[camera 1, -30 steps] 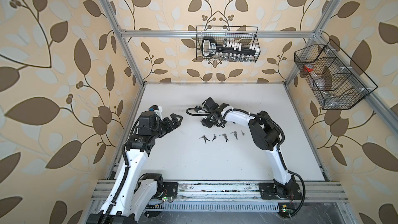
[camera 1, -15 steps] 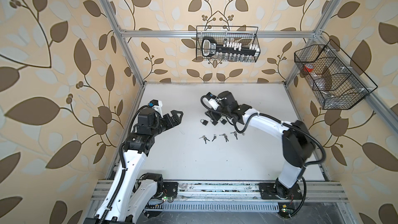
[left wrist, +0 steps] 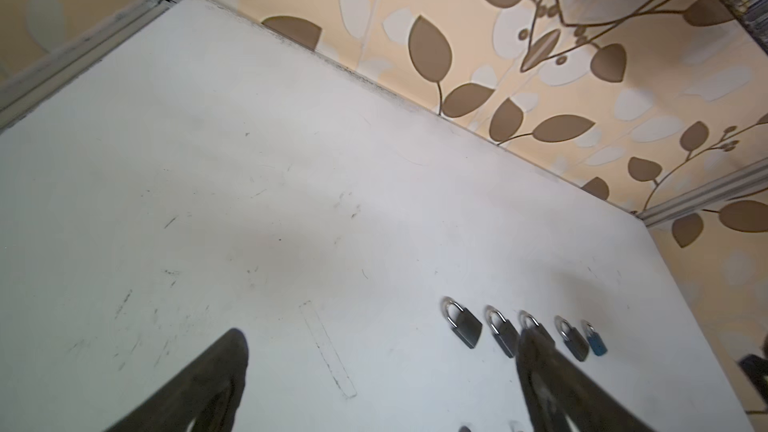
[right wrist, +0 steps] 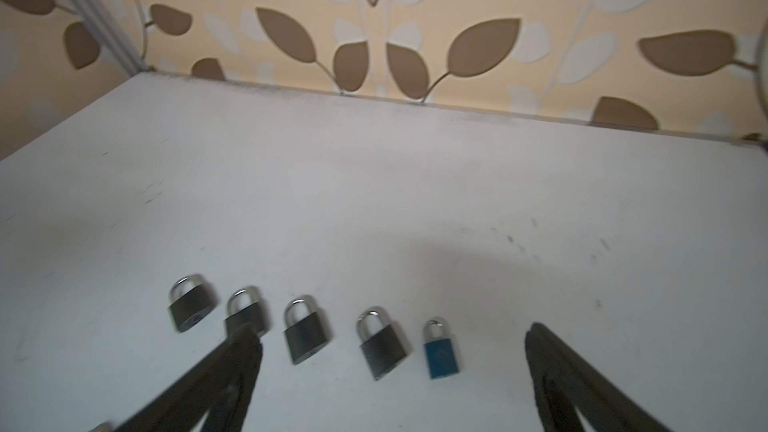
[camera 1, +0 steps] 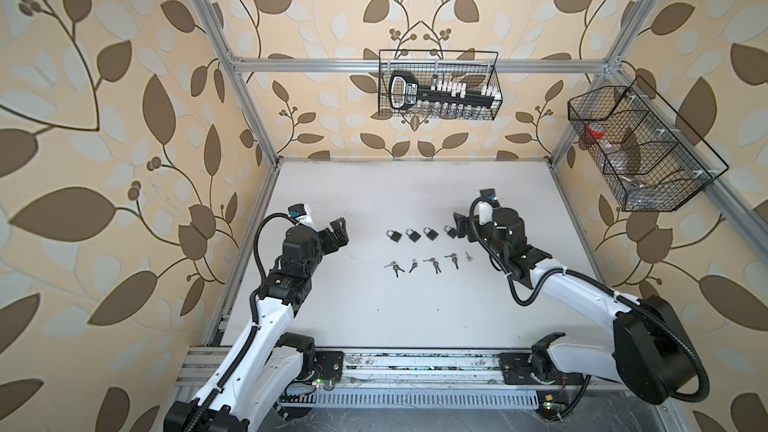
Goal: Lock with the key
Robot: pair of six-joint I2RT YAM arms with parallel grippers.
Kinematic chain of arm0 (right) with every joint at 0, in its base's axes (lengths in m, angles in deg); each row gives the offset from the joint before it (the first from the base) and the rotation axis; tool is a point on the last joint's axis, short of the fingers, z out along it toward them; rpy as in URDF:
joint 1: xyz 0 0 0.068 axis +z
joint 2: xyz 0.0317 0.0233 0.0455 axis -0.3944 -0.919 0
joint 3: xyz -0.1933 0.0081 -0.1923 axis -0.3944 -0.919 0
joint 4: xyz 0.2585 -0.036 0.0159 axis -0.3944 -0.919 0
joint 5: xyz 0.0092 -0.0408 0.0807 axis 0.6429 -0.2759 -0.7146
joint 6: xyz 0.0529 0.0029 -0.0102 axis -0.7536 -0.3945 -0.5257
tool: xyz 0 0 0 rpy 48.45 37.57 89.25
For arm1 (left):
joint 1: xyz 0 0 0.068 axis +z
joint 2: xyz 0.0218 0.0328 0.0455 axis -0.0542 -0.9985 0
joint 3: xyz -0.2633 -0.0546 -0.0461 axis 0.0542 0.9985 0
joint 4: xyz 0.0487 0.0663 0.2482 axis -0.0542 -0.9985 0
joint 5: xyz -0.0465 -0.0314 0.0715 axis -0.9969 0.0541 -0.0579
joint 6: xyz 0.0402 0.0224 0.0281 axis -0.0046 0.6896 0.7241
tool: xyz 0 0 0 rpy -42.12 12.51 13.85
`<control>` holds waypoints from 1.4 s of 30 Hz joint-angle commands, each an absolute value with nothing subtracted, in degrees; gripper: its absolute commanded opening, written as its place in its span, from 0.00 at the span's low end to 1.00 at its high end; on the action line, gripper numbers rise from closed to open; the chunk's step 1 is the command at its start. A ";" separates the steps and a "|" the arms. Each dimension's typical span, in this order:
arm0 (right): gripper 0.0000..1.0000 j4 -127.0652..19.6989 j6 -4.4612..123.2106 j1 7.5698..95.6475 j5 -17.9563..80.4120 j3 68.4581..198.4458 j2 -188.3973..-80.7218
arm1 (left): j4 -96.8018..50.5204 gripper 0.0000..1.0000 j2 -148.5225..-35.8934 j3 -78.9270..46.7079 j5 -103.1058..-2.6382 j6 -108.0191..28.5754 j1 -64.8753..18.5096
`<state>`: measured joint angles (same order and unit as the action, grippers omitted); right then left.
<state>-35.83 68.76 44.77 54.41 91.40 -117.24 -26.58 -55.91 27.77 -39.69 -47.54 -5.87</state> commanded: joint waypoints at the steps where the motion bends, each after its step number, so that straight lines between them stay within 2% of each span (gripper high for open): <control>1: 0.99 -28.54 68.95 39.15 60.55 84.19 -112.84 | -6.71 0.99 -58.05 32.51 -36.65 -41.73 -5.95; 3: 0.99 -23.64 71.53 36.42 60.79 79.57 -111.14 | -6.23 0.99 -60.87 32.47 -36.76 -37.44 -6.09; 7: 0.99 -17.88 74.34 32.75 61.86 74.77 -110.99 | -8.23 0.99 -64.03 32.75 -27.37 -32.40 -6.49; 10: 0.99 -13.53 75.40 31.07 59.55 73.67 -114.38 | -3.14 0.99 -67.18 35.83 -23.20 -29.25 -6.50; 18: 0.99 -3.45 78.10 28.65 54.07 72.31 -123.03 | 15.20 0.99 -80.79 40.60 -23.87 -23.14 -6.21; 22: 0.99 3.59 76.35 24.97 47.61 70.16 -124.21 | 22.29 0.99 -85.18 41.98 -29.25 -23.24 -2.75; 25: 0.99 9.07 72.48 20.68 43.88 68.71 -127.34 | 23.55 0.99 -90.09 40.63 -32.08 -24.43 -0.52; 29: 0.99 17.60 71.37 19.80 43.24 67.48 -133.40 | 21.65 0.99 -95.31 37.62 -33.30 -24.22 0.18; 31: 0.99 10.83 72.09 19.83 41.85 69.65 -131.99 | 14.37 0.99 -95.79 33.50 -32.09 -25.73 0.56; 42: 1.00 9.98 74.26 21.33 41.40 70.44 -132.53 | 15.58 0.99 -95.54 34.26 -32.29 -25.49 0.64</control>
